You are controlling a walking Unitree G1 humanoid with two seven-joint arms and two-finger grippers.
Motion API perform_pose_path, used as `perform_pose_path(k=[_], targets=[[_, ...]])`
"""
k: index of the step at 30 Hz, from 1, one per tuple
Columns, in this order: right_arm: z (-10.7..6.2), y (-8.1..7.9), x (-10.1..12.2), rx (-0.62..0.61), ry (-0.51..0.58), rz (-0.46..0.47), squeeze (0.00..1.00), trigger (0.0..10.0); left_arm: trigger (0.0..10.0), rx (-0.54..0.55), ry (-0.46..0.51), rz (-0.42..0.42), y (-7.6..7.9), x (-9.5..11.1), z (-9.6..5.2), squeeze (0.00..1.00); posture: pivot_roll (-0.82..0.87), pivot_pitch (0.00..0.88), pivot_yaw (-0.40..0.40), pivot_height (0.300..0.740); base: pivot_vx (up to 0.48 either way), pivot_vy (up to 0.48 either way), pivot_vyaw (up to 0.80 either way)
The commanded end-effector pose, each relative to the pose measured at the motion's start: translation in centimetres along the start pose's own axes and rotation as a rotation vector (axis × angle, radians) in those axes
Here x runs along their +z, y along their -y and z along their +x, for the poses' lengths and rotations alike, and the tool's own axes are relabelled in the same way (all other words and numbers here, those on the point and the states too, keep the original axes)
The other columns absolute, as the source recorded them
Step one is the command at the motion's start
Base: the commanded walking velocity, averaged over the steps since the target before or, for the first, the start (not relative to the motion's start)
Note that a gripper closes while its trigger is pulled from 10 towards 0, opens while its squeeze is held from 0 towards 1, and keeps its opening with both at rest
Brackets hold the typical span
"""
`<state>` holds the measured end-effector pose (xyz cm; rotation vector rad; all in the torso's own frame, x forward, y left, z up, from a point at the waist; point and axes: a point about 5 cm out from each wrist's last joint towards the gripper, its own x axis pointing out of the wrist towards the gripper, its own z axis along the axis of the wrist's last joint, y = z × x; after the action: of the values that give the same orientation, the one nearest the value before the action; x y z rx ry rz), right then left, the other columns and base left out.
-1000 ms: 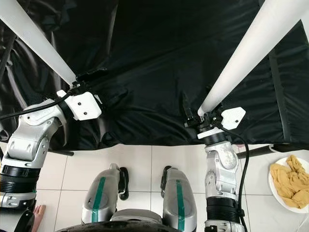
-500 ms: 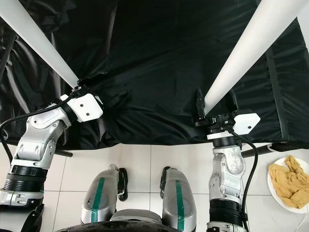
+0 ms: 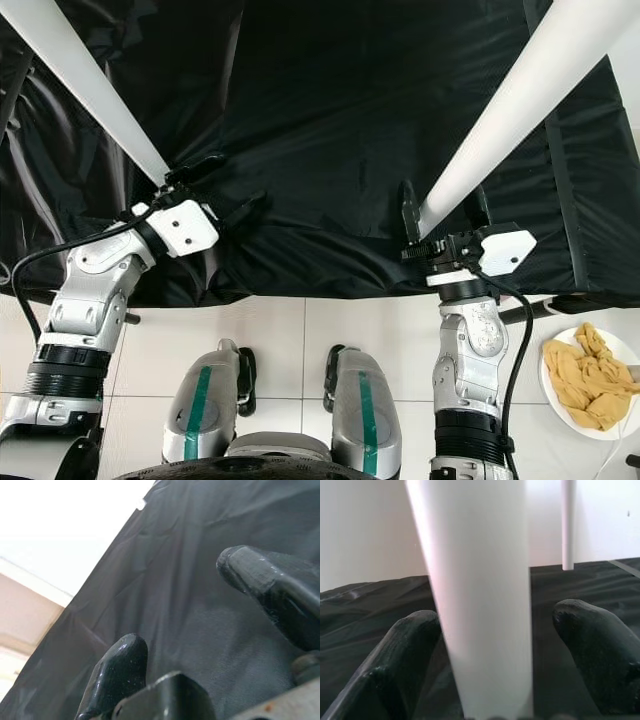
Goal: Building children table
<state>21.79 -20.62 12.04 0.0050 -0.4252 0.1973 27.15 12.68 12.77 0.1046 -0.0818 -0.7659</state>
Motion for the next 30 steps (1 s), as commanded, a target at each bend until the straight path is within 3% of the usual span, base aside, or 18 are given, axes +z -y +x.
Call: perform_pose_path(k=[1,30], targets=[[-0.1,-0.1,0.1,0.012,-0.005,0.002,0.0,10.0,10.0,0.161,-0.017,-0.015,-0.6,-0.8,-0.3,0.0,0.02,0.089,0.004,0.74,0.0,0.0,0.0],[-0.1,0.3,-0.1,0.035,-0.034,-0.012,0.0,10.0,10.0,0.161,-0.022,-0.038,0.5,-1.7,-0.2,0.0,0.02,0.101,-0.022,0.74,0.0,0.0,0.0]])
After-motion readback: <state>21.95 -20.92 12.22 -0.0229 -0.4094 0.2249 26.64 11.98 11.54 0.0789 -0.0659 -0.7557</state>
